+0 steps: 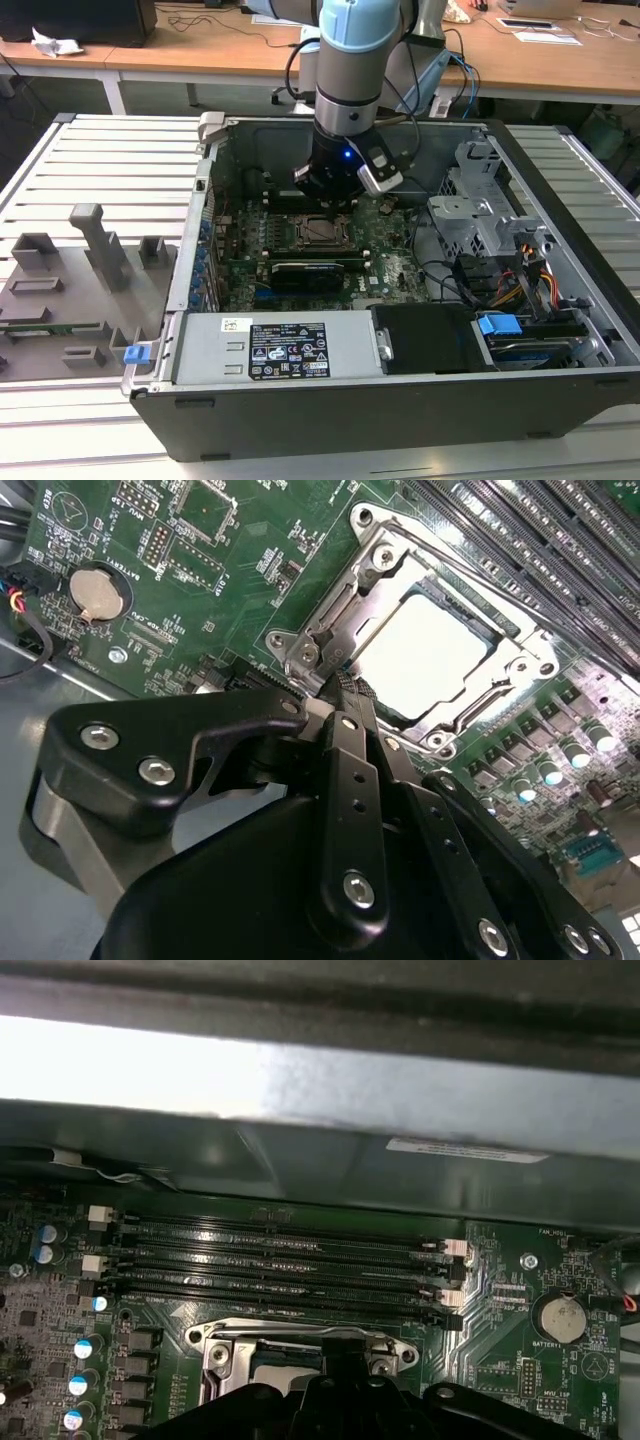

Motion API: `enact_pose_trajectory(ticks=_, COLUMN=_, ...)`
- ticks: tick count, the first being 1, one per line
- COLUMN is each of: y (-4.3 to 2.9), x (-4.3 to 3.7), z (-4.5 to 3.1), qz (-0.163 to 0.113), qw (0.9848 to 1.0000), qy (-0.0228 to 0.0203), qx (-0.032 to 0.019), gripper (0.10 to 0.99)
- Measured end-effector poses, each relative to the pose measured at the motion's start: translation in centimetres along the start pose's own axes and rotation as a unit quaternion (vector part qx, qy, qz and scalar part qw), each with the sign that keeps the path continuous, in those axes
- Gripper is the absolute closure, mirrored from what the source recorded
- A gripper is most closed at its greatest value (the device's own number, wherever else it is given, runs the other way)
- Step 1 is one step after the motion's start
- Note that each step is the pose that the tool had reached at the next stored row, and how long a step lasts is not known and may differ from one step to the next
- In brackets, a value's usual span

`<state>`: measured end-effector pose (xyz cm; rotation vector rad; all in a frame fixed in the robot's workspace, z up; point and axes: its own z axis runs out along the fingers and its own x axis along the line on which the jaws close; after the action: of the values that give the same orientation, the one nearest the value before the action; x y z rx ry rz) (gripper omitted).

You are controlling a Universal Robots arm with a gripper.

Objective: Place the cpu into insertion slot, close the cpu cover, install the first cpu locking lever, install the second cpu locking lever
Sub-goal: 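Install the second cpu locking lever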

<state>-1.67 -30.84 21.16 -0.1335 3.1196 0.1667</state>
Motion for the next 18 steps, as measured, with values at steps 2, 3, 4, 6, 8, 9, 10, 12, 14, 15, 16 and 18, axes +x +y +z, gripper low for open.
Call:
enact_pose_trajectory(ticks=2, y=-0.08, x=0.00, z=-0.01, qz=0.000, qw=1.0000, qy=0.0000, qx=0.0001, gripper=0.980)
enact_pose_trajectory(ticks=3, y=-0.12, x=0.01, z=-0.01, qz=0.000, qw=1.0000, qy=0.0000, qx=0.0000, gripper=0.980)
enact_pose_trajectory(ticks=4, y=-0.16, x=0.01, z=-0.02, qz=0.000, qw=1.0000, qy=0.0000, qx=0.0000, gripper=0.980)
enact_pose_trajectory(ticks=6, y=-0.18, x=0.02, z=-0.04, qz=0.000, qw=1.0000, qy=0.0001, qx=0.0001, gripper=0.980)
enact_pose_trajectory(ticks=8, y=-0.17, x=0.01, z=-0.17, qz=0.000, qw=1.0000, qy=0.0001, qx=0.0001, gripper=0.980)
enact_pose_trajectory(ticks=9, y=-0.15, x=0.01, z=-0.31, qz=0.000, qw=1.0000, qy=0.0000, qx=0.0000, gripper=0.980)
enact_pose_trajectory(ticks=10, y=-0.12, x=0.00, z=-0.62, qz=0.000, qw=1.0000, qy=0.0001, qx=0.0001, gripper=0.980)
enact_pose_trajectory(ticks=12, y=-0.05, x=-0.01, z=-1.33, qz=0.000, qw=1.0000, qy=0.0001, qx=0.0000, gripper=0.980)
enact_pose_trajectory(ticks=14, y=-0.04, x=-0.02, z=-1.56, qz=0.000, qw=1.0000, qy=0.0001, qx=0.0000, gripper=0.980)
enact_pose_trajectory(ticks=15, y=-0.06, x=-0.02, z=-1.56, qz=0.000, qw=1.0000, qy=0.0000, qx=-0.0001, gripper=0.980)
enact_pose_trajectory(ticks=16, y=-0.22, x=0.00, z=-1.59, qz=0.000, qw=1.0000, qy=0.0001, qx=0.0000, gripper=0.980)
enact_pose_trajectory(ticks=18, y=-0.53, x=0.03, z=-1.62, qz=0.000, qw=1.0000, qy=0.0001, qx=0.0001, gripper=0.980)
